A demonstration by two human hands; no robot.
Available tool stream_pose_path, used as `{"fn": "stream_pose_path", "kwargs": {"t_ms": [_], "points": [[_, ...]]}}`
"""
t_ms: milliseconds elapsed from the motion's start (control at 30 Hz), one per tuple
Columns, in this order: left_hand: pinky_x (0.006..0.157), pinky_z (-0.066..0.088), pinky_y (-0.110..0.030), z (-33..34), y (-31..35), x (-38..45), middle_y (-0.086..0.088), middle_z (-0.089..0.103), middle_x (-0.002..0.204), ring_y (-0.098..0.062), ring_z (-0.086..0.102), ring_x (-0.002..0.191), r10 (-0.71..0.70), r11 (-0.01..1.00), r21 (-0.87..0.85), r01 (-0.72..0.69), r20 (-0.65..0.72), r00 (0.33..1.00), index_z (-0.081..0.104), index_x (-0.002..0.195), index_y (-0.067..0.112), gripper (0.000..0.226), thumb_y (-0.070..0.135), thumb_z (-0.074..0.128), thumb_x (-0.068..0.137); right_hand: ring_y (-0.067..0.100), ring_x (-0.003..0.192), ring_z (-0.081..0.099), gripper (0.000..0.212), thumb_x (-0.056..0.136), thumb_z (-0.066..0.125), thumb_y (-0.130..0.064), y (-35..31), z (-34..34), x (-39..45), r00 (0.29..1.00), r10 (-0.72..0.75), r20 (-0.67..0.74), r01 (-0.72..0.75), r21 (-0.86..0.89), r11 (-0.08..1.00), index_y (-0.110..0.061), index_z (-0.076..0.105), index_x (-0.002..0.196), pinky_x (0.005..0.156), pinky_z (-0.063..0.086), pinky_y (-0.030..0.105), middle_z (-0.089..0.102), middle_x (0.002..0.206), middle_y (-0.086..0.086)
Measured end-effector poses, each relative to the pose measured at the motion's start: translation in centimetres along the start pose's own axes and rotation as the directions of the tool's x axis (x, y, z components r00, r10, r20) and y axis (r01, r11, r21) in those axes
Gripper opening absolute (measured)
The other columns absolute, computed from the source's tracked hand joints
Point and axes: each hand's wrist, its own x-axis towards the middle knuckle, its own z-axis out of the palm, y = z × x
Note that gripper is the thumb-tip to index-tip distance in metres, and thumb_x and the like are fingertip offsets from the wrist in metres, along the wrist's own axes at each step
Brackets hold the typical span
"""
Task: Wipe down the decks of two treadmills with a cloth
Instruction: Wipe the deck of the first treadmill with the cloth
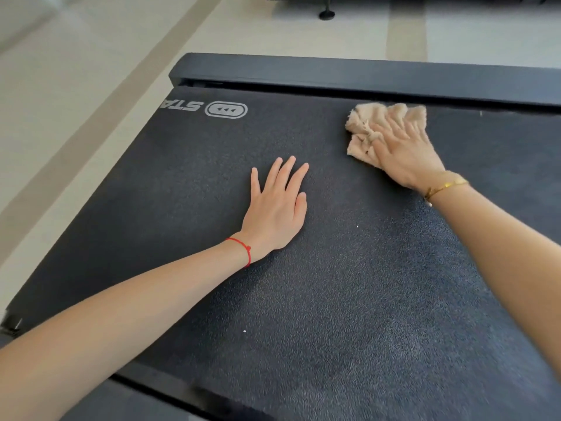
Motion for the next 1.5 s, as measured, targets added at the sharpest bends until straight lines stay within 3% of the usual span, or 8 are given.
{"fn": "stream_pose_path", "kwargs": {"t_ms": [200, 567, 733, 1000, 1233, 1333, 1400, 1500], "points": [[0.120, 0.005, -0.059, 0.1, -0.2, 0.0, -0.001, 0.015, 0.164, -0.020, 0.005, 0.152, -0.003, 1.000, 0.003, 0.003, -0.024, 1.000, 0.020, 0.156, 0.022, 0.054, 0.031, 0.029, 0.104, 0.025, 0.142, 0.023, 0.045, 0.106, 0.030, -0.026, -4.9, 0.3, -11.2, 0.944, -0.325, -0.059, 0.328, 0.048, 0.943, -0.016, 0.032, 0.150, 0.116, 0.012, 0.032, 0.035, 0.155, 0.009], [0.121, 0.003, -0.058, -0.3, 0.2, -0.1, -0.001, 0.015, 0.164, -0.020, 0.005, 0.152, -0.004, 1.000, -0.021, 0.004, -0.016, 1.000, 0.018, 0.157, 0.024, 0.054, 0.033, 0.027, 0.104, 0.022, 0.151, -0.003, 0.057, 0.102, 0.025, -0.048, -2.9, 0.3, -8.3, 0.999, 0.047, -0.003, -0.047, 0.048, 0.998, -0.029, 0.016, 0.155, 0.122, -0.005, 0.040, 0.008, 0.164, -0.002], [0.121, 0.003, -0.058, -0.2, 0.1, 0.0, -0.001, 0.015, 0.164, -0.020, 0.005, 0.152, -0.001, 1.000, -0.013, 0.001, -0.024, 1.000, 0.018, 0.157, 0.024, 0.054, 0.034, 0.026, 0.104, 0.021, 0.151, -0.006, 0.075, 0.093, 0.035, -0.066, -2.2, 0.0, -8.1, 0.999, 0.010, 0.044, -0.010, -0.019, 1.000, -0.032, 0.013, 0.155, 0.123, -0.005, 0.042, 0.003, 0.164, -0.005], [0.120, 0.003, -0.059, 0.3, -0.1, 0.2, -0.001, 0.015, 0.164, -0.021, 0.005, 0.152, 0.003, 1.000, -0.014, -0.003, -0.027, 1.000, 0.019, 0.157, 0.024, 0.054, 0.035, 0.026, 0.104, 0.025, 0.151, 0.006, 0.053, 0.105, 0.034, -0.032, -2.2, 0.0, -7.7, 0.997, -0.061, -0.046, 0.064, 0.084, 0.994, -0.012, 0.023, 0.153, 0.122, -0.003, 0.037, 0.018, 0.161, 0.006], [0.120, 0.005, -0.059, -0.1, 0.1, -0.1, -0.002, 0.018, 0.163, -0.021, 0.008, 0.152, 0.003, 0.999, -0.040, -0.004, -0.043, 0.999, 0.024, 0.156, 0.022, 0.053, 0.032, 0.032, 0.104, 0.031, 0.128, 0.037, 0.036, 0.104, 0.035, -0.027, -7.2, -1.6, -15.8, 0.946, -0.321, 0.045, 0.310, 0.172, 0.935, -0.010, 0.050, 0.132, 0.112, 0.029, 0.033, 0.040, 0.138, 0.008], [0.121, 0.003, -0.057, -0.6, 0.0, -0.3, -0.002, 0.019, 0.163, -0.020, 0.007, 0.152, 0.002, 0.997, -0.083, -0.004, -0.024, 1.000, 0.025, 0.155, 0.022, 0.051, 0.029, 0.031, 0.105, 0.015, 0.150, 0.014, 0.051, 0.104, 0.032, -0.036, -8.8, -1.5, -19.7, 0.937, -0.340, 0.078, 0.316, 0.224, 0.922, -0.013, 0.036, 0.149, 0.120, 0.002, 0.019, 0.026, 0.160, 0.002], [0.121, 0.000, -0.056, -0.9, -0.3, -0.6, -0.002, 0.019, 0.163, -0.019, 0.007, 0.152, 0.007, 0.992, -0.123, -0.008, -0.013, 1.000, 0.026, 0.155, 0.022, 0.050, 0.028, 0.030, 0.105, -0.001, 0.148, -0.002, 0.053, 0.104, 0.023, -0.046, -9.1, -1.2, -20.6, 0.944, -0.311, 0.107, 0.275, 0.263, 0.925, -0.026, 0.024, 0.153, 0.122, -0.003, 0.026, 0.014, 0.159, -0.012], [0.121, 0.000, -0.058, -1.2, -0.8, -1.5, -0.002, 0.018, 0.164, -0.020, 0.006, 0.152, 0.017, 0.992, -0.122, -0.017, -0.005, 1.000, 0.025, 0.155, 0.022, 0.051, 0.027, 0.030, 0.105, 0.005, 0.149, -0.010, 0.055, 0.101, 0.013, -0.054, -9.2, -0.2, -20.0, 0.965, -0.221, 0.141, 0.191, 0.197, 0.961, -0.038, 0.018, 0.153, 0.123, -0.006, 0.035, 0.004, 0.162, -0.015]]}}
